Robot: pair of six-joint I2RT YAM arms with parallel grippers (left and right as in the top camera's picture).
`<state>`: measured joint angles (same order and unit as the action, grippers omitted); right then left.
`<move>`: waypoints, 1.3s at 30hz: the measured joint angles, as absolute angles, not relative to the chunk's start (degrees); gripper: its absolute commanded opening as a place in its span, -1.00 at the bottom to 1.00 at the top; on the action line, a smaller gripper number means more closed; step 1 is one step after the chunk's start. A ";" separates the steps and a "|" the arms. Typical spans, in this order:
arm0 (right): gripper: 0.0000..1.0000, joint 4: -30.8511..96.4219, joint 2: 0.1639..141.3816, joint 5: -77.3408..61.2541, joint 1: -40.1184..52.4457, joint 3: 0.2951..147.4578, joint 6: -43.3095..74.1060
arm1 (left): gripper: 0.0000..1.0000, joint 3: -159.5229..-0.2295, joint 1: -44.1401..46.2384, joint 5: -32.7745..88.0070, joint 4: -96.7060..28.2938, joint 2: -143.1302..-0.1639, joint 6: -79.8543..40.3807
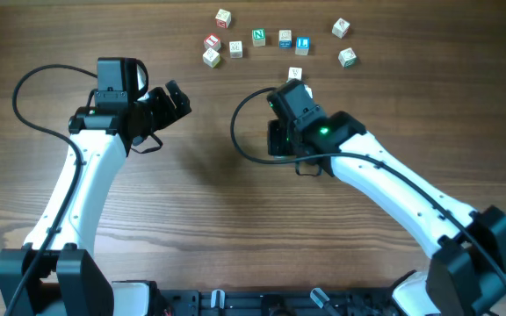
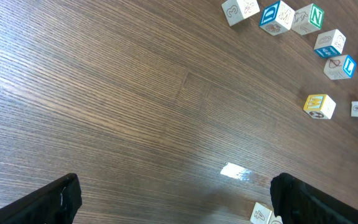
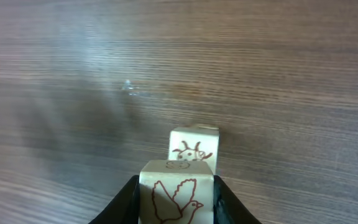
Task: Form a tower
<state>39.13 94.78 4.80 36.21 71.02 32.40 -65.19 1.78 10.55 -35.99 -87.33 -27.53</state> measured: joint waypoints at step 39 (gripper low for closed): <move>-0.81 53.89 84.95 12.47 37.85 83.20 37.71 | 1.00 -65.19 1.78 10.55 -36.01 -87.33 -27.53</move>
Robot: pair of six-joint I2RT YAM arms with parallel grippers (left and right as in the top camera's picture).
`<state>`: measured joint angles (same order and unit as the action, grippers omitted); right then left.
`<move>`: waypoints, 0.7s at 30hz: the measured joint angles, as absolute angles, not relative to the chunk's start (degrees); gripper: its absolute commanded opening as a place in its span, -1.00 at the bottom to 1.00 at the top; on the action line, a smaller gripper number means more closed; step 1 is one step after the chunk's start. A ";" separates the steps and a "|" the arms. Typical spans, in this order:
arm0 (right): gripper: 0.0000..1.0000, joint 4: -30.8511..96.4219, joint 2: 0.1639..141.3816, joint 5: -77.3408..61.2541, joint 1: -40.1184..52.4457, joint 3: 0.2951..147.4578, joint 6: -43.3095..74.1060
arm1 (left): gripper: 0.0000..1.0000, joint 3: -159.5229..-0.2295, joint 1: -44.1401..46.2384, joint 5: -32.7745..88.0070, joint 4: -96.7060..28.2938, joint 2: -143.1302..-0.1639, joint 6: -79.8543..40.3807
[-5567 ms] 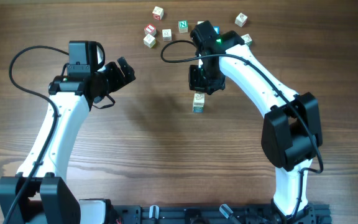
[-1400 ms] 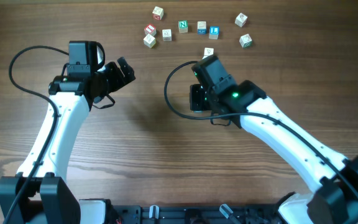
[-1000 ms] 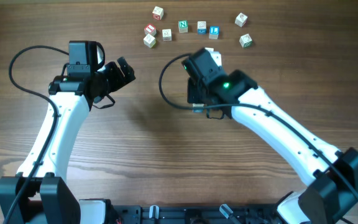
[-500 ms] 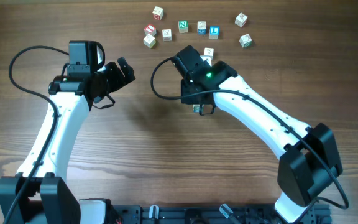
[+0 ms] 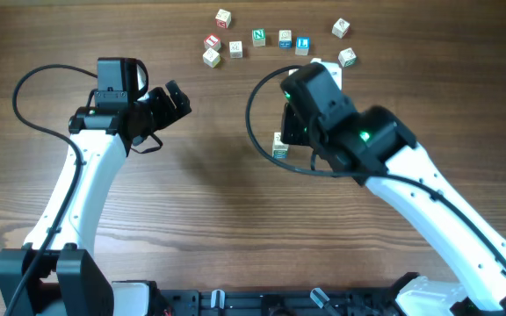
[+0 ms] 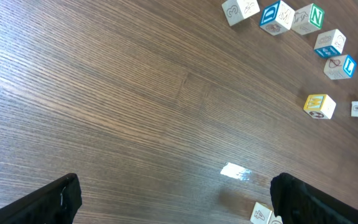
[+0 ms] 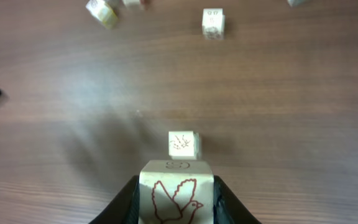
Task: Form a tower
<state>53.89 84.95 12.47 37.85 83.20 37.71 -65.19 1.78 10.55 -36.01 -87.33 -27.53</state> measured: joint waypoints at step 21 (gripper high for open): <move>-0.81 41.45 96.55 9.87 37.85 74.17 35.48 | 1.00 -65.19 1.78 10.55 -35.99 -87.33 -27.53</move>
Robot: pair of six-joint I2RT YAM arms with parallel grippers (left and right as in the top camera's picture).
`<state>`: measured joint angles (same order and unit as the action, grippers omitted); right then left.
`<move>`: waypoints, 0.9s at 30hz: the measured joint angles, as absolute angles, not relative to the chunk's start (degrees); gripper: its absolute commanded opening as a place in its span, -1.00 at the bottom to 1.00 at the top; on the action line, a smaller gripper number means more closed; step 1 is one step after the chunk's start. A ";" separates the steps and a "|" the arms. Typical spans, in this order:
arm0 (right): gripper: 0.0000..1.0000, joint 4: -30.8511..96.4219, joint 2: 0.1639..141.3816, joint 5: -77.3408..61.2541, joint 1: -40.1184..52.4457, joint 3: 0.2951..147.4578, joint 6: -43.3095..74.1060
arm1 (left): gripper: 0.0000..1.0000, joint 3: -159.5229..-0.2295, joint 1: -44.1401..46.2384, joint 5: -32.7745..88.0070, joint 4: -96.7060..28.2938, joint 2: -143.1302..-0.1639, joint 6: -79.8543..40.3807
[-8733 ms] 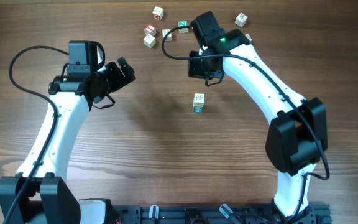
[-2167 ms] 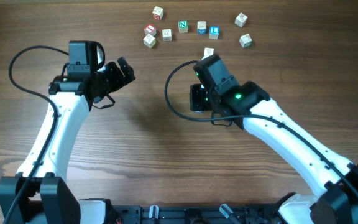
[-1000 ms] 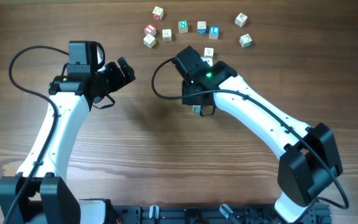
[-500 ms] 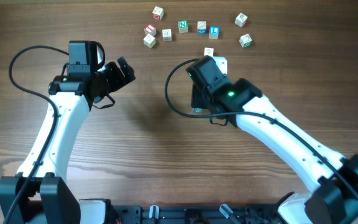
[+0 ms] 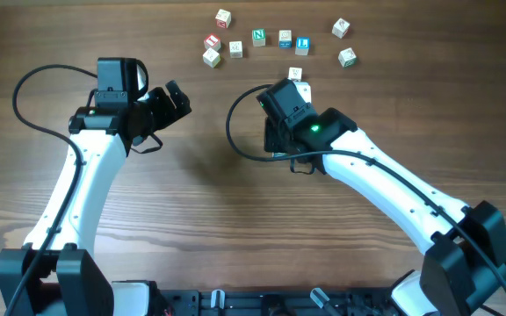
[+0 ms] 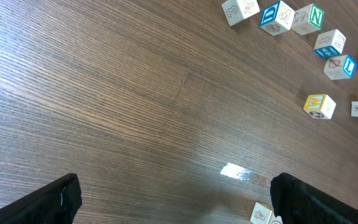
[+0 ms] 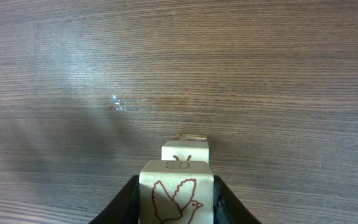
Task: Form a tower
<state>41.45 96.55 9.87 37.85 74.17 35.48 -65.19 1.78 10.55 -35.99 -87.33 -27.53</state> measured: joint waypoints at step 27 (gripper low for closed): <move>-0.59 40.56 98.39 9.41 37.30 73.82 35.27 | 1.00 -65.19 1.78 10.55 -36.01 -87.33 -27.53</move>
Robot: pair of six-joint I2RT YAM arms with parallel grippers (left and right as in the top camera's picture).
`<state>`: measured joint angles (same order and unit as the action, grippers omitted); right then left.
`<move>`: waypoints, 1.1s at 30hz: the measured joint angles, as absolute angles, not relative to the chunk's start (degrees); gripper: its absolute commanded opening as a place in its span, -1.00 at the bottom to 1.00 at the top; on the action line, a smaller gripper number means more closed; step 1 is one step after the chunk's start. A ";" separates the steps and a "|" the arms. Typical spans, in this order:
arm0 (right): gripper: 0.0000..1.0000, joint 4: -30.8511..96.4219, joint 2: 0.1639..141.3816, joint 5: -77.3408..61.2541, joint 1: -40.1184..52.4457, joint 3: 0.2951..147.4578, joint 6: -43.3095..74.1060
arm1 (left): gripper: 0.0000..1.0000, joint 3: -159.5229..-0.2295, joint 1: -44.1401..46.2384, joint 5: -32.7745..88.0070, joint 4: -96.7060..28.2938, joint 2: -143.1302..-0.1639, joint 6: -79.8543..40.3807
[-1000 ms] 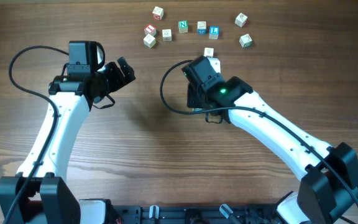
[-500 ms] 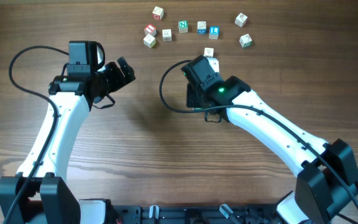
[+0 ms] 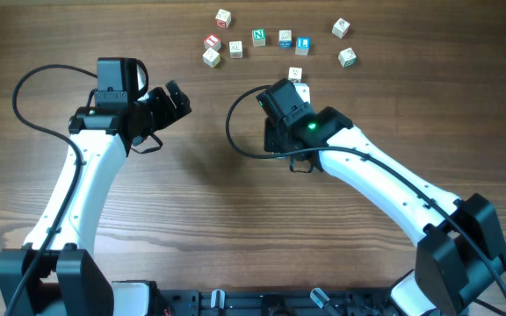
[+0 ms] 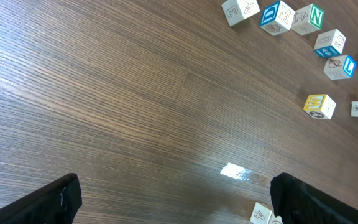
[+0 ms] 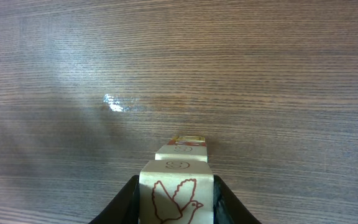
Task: Form a tower
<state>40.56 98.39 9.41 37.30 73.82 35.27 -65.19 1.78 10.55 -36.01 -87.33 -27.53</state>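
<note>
My right gripper point(image 5: 177, 194) is shut on a cream block with a red bird drawing point(image 5: 177, 200), held low over the table. Just beyond it, a second cream block point(image 5: 181, 150) sits on the wood, its top level with or slightly below the held one. I cannot tell whether they touch. In the overhead view the right wrist point(image 3: 286, 107) covers both blocks. My left gripper point(image 4: 176, 200) is open and holds nothing, off to the left point(image 3: 174, 99). Its dark fingers point(image 4: 56, 198) frame bare table.
Several loose letter blocks lie along the far edge, among them a green N block point(image 3: 258, 36), a blue one point(image 3: 302, 42) and a red one point(image 3: 212, 41). One cream block point(image 3: 296, 74) lies just beyond the right wrist. Another block point(image 4: 261, 214) is cut off in the left wrist view.
My right gripper with the bird block has shifted slightly: the block on the table now appears closer and flatter behind the held one. The left arm has not moved.
My right gripper held the bird block low, close behind the block on the table. Then it held the block high above the table, with that block small below. Then it was low again behind it, and now slightly closer. My left gripper stayed open and still.
</note>
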 measured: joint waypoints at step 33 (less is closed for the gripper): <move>-0.15 40.16 99.13 9.43 37.30 73.82 34.81 | 1.00 -65.19 1.78 10.55 -36.01 -87.33 -27.53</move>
